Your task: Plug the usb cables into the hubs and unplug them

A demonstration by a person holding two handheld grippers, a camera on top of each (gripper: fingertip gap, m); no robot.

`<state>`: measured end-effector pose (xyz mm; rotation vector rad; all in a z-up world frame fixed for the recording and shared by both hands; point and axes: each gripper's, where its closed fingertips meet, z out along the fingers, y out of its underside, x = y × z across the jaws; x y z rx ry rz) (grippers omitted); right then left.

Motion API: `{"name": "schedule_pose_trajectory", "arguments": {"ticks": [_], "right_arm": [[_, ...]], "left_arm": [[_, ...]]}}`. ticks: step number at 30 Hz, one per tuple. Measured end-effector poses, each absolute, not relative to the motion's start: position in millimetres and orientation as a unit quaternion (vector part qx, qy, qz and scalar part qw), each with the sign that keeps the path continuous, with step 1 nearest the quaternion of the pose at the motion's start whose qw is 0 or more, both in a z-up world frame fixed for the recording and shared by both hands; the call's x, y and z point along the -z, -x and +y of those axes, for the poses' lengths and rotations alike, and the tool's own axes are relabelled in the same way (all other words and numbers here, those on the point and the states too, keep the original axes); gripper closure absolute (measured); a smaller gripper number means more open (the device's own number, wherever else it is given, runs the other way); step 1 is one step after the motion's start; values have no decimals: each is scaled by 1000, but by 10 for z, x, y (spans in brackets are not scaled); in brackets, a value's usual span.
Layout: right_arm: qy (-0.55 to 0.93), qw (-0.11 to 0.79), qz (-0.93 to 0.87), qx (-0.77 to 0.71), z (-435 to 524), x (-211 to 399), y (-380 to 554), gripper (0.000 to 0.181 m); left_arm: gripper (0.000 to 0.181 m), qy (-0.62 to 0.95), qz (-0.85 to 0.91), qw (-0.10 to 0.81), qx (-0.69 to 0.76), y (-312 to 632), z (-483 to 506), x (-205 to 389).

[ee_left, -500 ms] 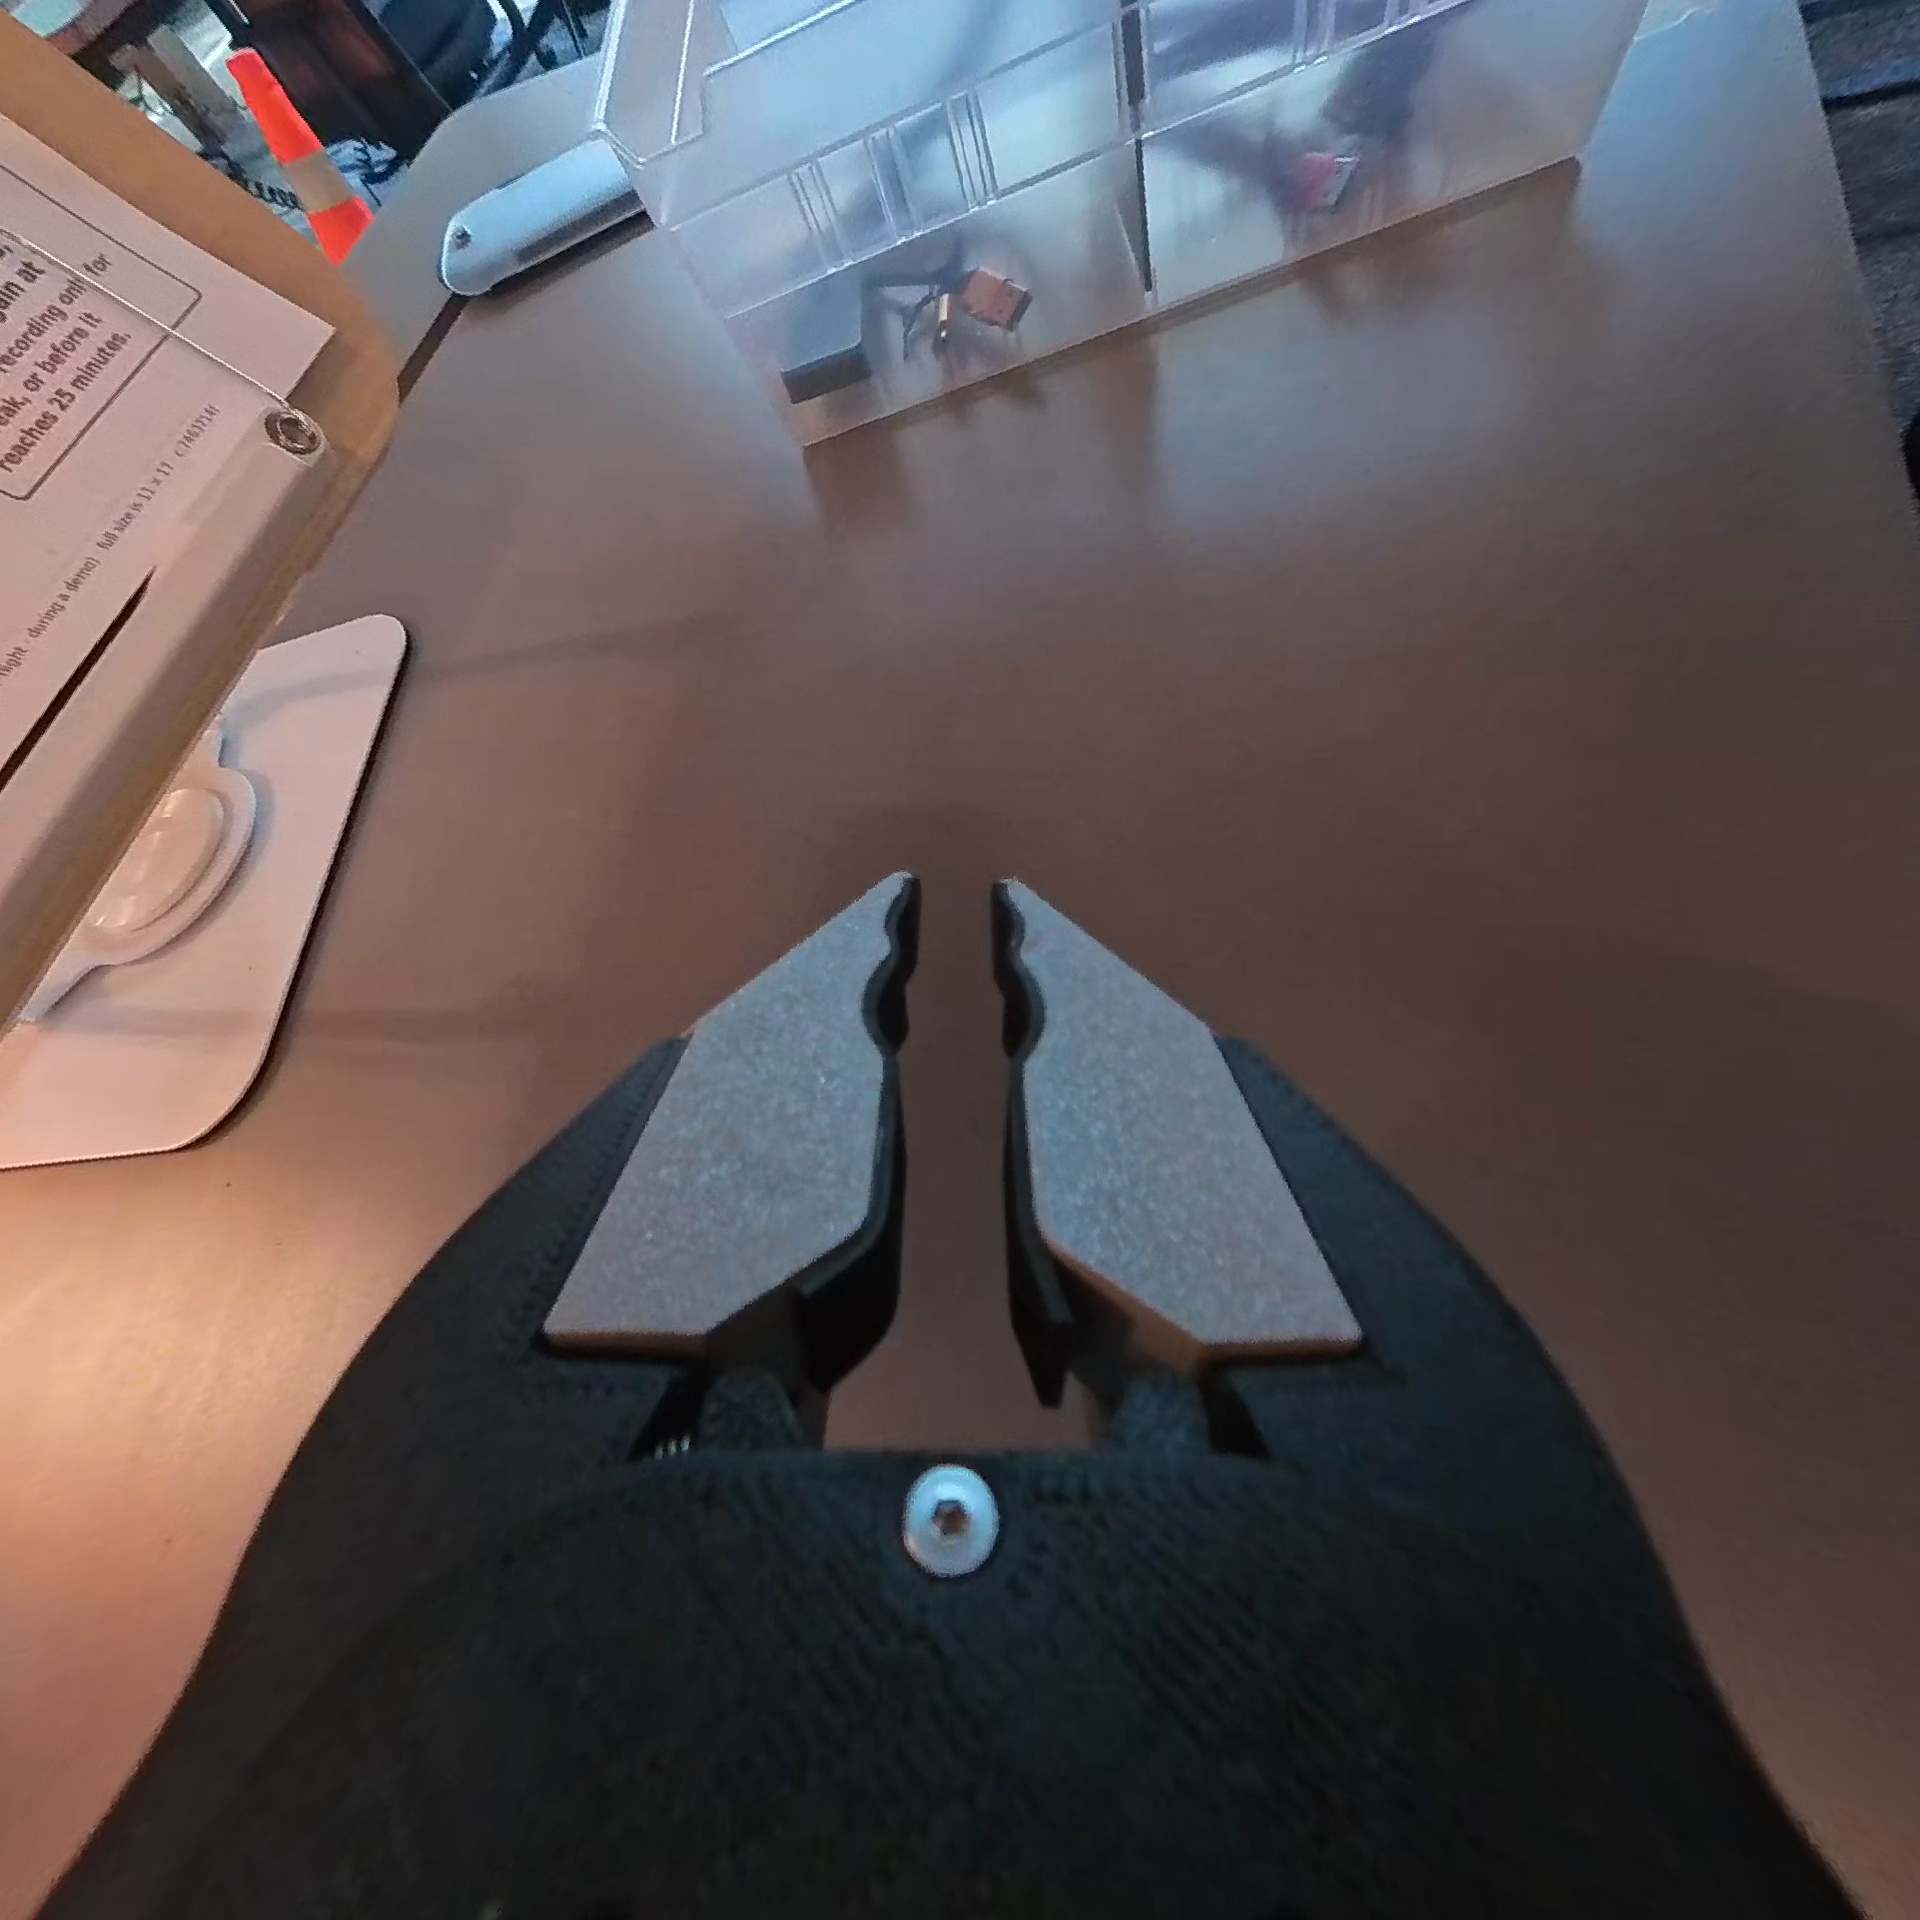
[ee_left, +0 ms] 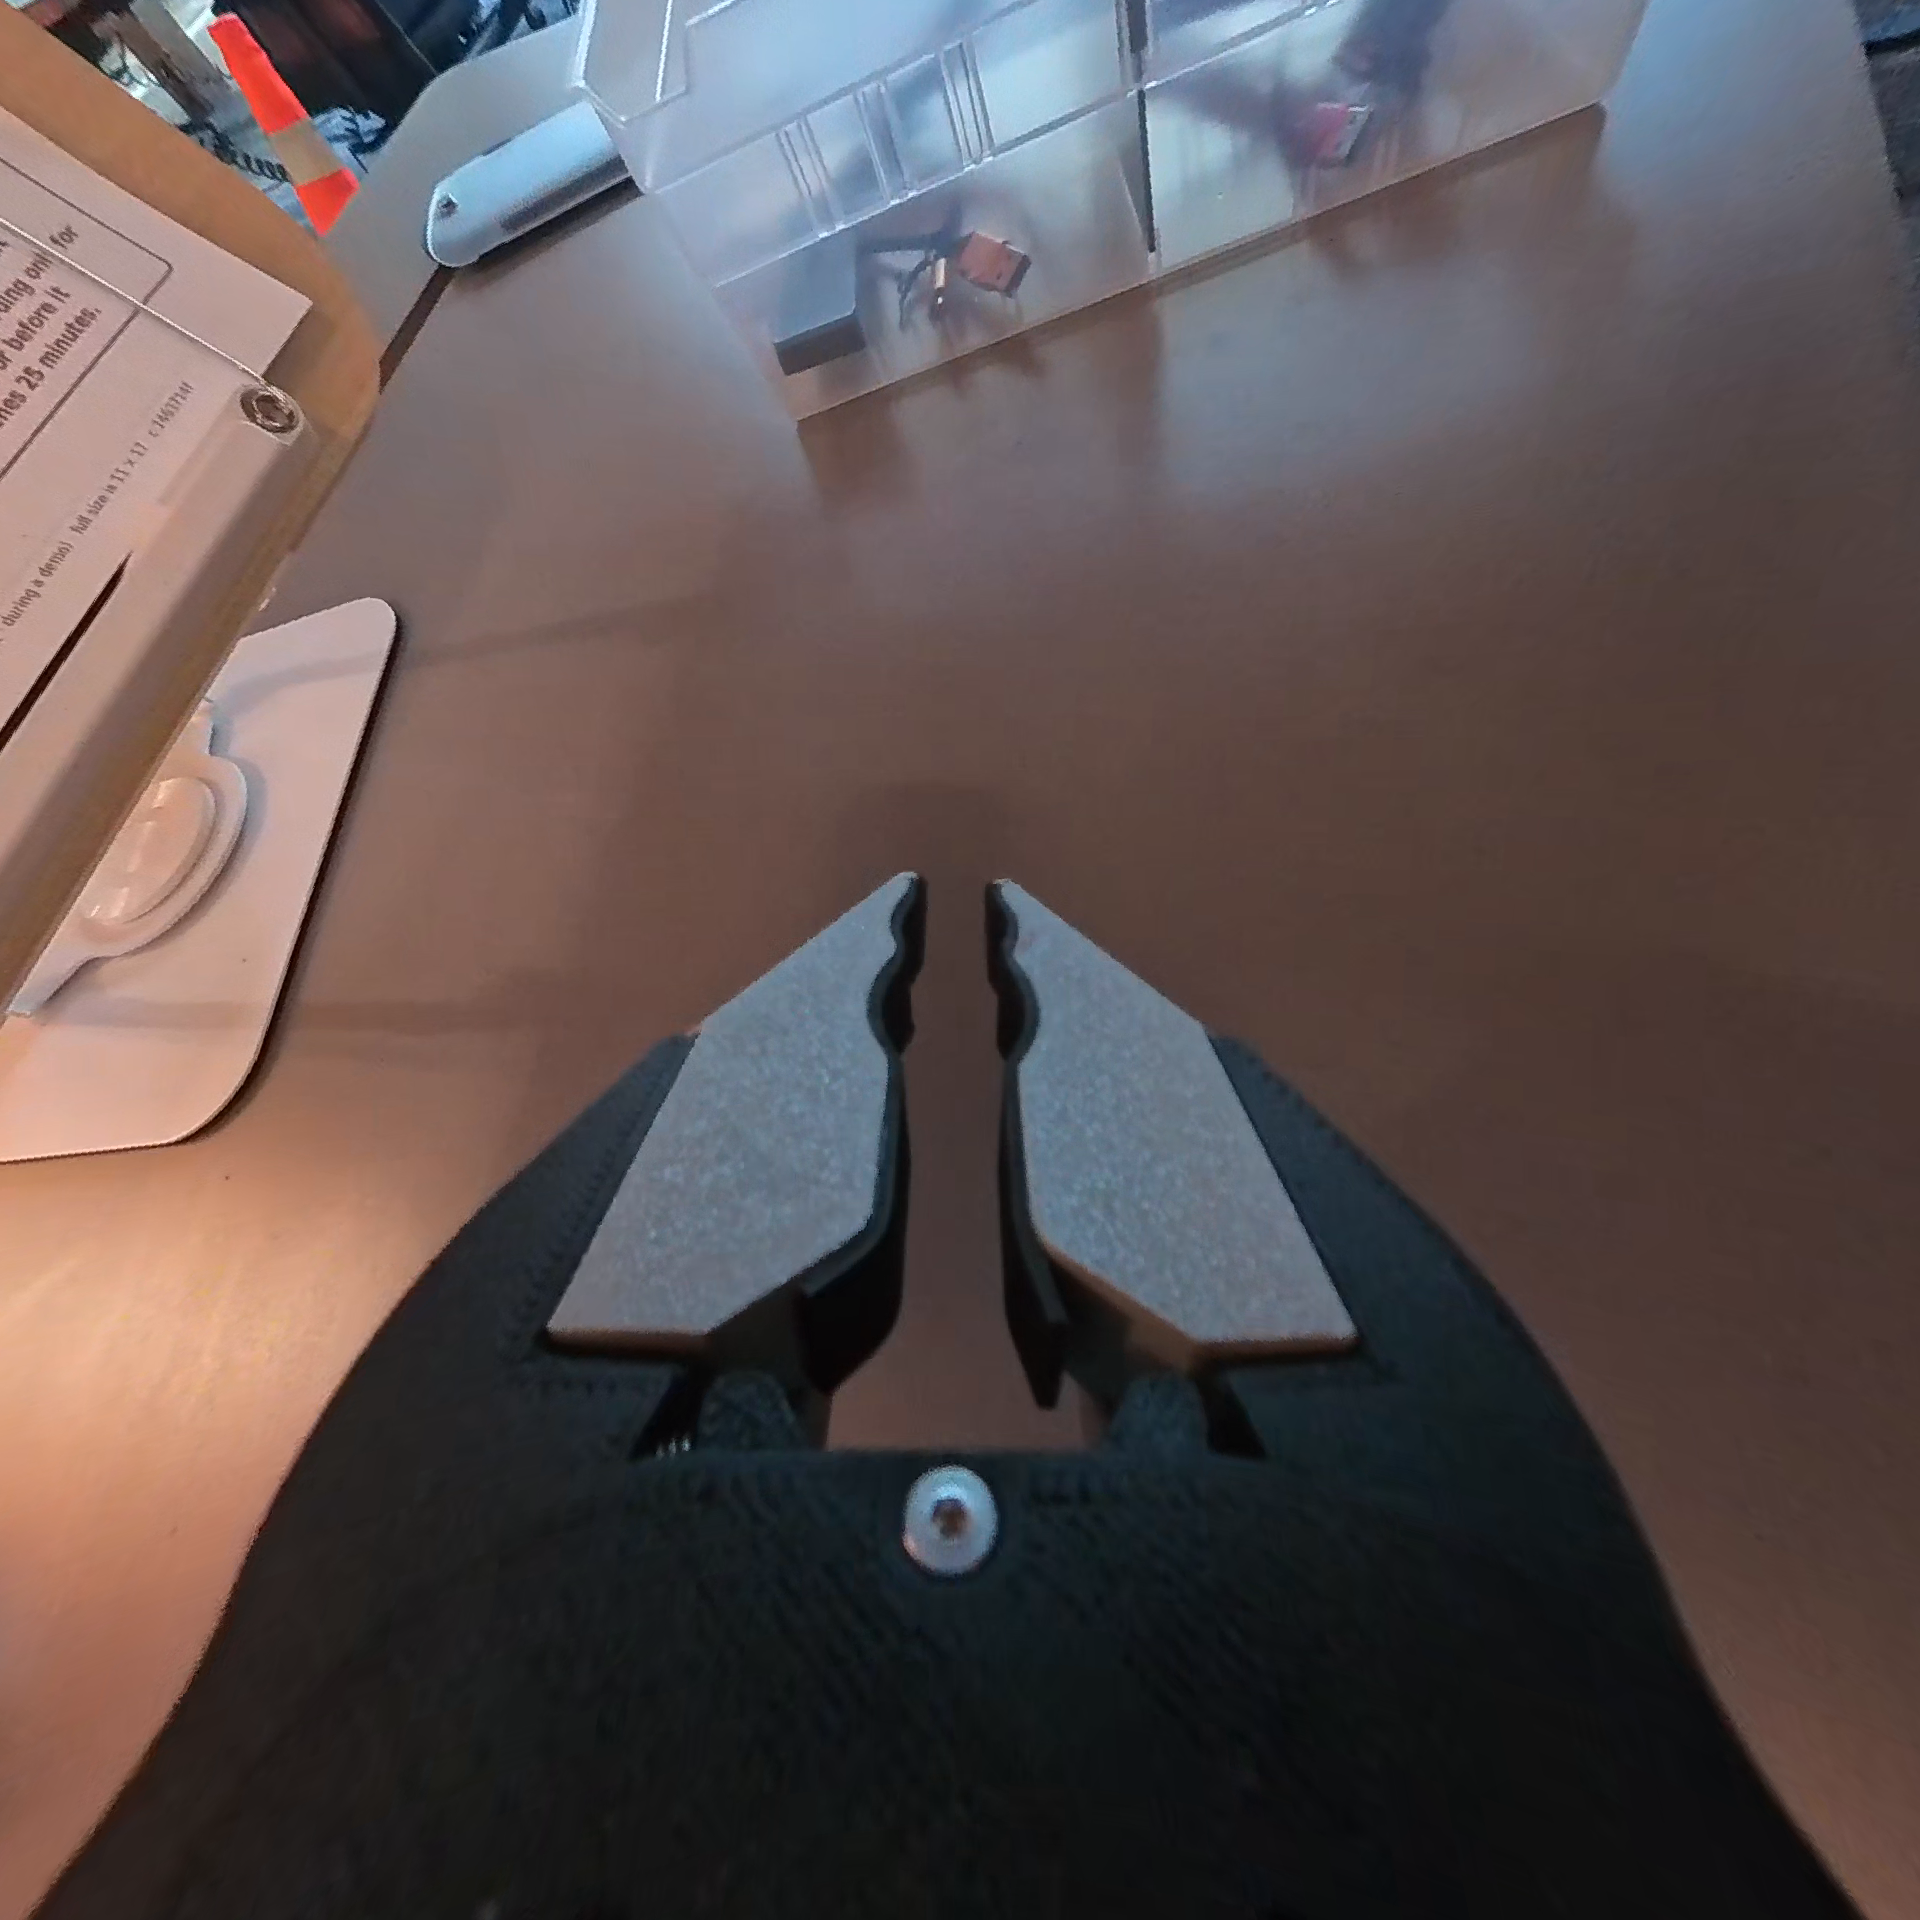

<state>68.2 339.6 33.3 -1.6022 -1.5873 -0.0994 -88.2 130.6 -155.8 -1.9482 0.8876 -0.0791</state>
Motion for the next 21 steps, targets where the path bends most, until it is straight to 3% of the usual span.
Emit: {"name": "schedule_pose_trajectory", "arguments": {"ticks": [6, 12, 17, 21], "right_arm": [[636, 350, -667, 168, 3880, 127, -787, 168], [679, 201, -695, 124, 3894, 1131, -730, 170], [710, 227, -663, 65, 3883, 1019, -656, 171], [737, 239, -626, 86, 4000, 794, -872, 158]], "left_arm": [[173, 801, 363, 476, 33, 886, 1312, 1576], [172, 804, 356, 474, 36, 908, 1319, 1588], [173, 804, 357, 474, 37, 907, 1320, 1590], [173, 805, 359, 471, 33, 906, 1320, 1607]]}}
